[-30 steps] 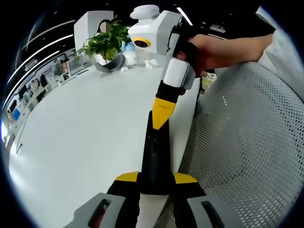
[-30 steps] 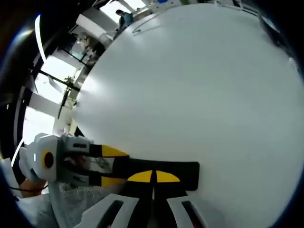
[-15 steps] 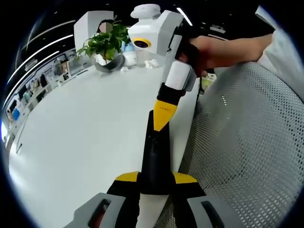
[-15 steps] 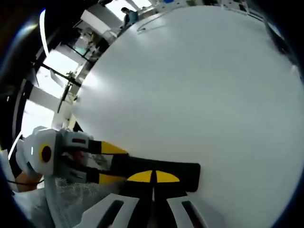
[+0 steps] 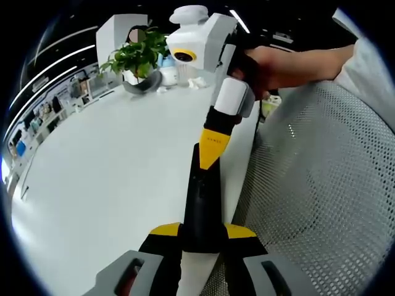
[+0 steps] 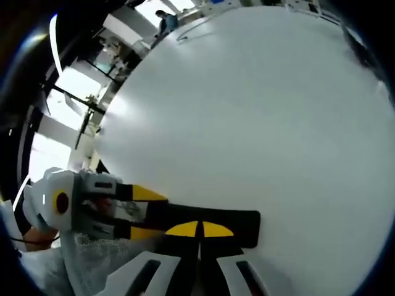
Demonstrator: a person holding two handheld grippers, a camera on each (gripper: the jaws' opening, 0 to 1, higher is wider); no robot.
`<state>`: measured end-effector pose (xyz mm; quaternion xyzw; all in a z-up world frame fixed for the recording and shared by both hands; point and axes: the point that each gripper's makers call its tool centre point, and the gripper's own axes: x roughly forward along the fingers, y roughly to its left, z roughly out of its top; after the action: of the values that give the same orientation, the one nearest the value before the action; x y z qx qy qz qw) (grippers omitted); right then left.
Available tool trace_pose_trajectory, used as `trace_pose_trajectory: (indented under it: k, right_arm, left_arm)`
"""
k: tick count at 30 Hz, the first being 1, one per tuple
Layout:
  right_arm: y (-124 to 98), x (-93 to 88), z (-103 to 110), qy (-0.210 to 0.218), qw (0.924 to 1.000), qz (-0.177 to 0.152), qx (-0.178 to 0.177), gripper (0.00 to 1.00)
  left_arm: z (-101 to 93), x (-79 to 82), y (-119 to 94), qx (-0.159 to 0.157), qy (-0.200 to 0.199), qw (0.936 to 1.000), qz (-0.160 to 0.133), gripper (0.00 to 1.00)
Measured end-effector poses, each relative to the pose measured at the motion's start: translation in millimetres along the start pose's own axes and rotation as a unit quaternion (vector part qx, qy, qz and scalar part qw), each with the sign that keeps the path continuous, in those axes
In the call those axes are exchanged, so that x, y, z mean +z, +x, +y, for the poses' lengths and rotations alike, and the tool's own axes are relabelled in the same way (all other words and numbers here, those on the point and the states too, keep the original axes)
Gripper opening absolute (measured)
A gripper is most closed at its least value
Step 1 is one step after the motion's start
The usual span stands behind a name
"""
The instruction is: Press the specified remote control buttons in sequence, fully releasing each button before pressing the next.
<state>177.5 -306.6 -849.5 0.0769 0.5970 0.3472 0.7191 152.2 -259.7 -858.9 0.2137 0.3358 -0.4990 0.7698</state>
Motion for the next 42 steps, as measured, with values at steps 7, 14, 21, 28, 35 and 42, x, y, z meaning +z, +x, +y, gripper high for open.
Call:
trace_pose_trajectory:
  k: [7, 14, 21, 28, 35, 42]
  right_arm:
    - [-1, -1.8, 1, 0.004, 1.0, 0.005, 0.001, 0.0]
    - [-5, -6.4, -2, 0.022, 0.9996, 0.019, -0.002, 0.0]
    - [-12, -2.9, -9, 0.052, 0.9986, 0.003, -0.005, 0.0]
    - [-9, -9.3, -9, 0.051, 0.9984, 0.025, -0.009, 0.0]
    - [-8, -9.1, -9, 0.037, 0.9989, 0.025, -0.017, 0.0]
    - [-7, -11.3, -8, 0.017, 0.9992, 0.027, -0.022, 0.0]
  left_arm:
    - [0.0, 0.1, 0, 0.0, 0.0, 1.0, 0.0, 0.24]
    - [0.0, 0.2, 0, 0.0, 0.0, 1.0, 0.0, 0.24]
    - [0.0, 0.4, 0, 0.0, 0.001, 1.0, 0.0, 0.24]
    - [0.2, 0.4, 0, 0.0, 0.001, 1.0, 0.0, 0.24]
    - [0.4, 0.2, 0, 0.0, 0.001, 1.0, 0.0, 0.24]
    - [0.4, 0.2, 0, -0.001, 0.002, 1.0, 0.0, 0.24]
